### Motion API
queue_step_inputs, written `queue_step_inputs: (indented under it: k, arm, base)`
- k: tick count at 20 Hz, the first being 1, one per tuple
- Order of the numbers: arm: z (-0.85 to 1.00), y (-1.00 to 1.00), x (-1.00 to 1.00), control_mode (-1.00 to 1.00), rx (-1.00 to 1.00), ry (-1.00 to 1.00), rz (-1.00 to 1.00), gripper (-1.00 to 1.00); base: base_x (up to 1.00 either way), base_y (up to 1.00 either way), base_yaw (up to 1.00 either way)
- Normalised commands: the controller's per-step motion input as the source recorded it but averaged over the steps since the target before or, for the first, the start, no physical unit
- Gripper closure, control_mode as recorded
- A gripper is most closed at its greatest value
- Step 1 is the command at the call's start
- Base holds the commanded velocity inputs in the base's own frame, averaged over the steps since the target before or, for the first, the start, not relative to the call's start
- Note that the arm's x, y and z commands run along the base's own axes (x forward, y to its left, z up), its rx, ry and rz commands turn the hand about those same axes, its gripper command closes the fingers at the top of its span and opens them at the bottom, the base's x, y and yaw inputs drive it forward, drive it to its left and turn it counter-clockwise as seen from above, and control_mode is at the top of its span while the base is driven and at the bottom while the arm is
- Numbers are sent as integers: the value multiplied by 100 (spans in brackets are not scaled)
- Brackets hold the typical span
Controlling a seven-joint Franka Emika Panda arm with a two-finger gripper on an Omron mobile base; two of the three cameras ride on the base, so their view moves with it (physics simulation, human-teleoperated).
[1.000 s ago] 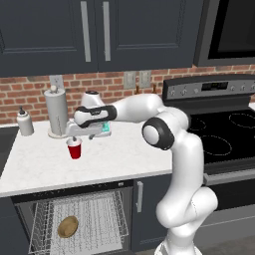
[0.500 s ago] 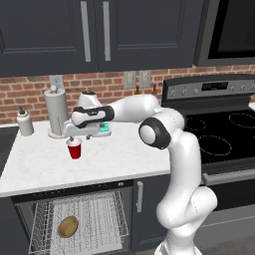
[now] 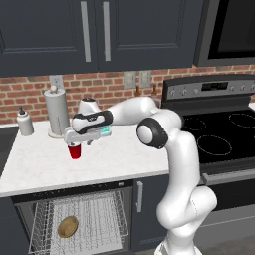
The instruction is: Pick up the cup and bowl from the counter, place them in the dishwasher, and close the dishwasher door.
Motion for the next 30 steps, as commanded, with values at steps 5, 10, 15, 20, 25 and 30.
queue_step_inputs:
  k: [5,10,15,20,25,30]
  arm:
    - [-49,-8,-2,-100,0,0,0,-100]
    - [-4,0,0,-100,0,0,0,-100]
    - [0,0,0,-100,0,0,0,100]
    - [0,0,0,-100,0,0,0,100]
    - [5,-1,-13,-100,0,0,0,100]
    - [25,-11,-61,-100,1,0,0,100]
  base:
    - [0,0,0]
    - [0,0,0]
    - [0,0,0]
    - [0,0,0]
    - [0,0,0]
    - [0,0,0]
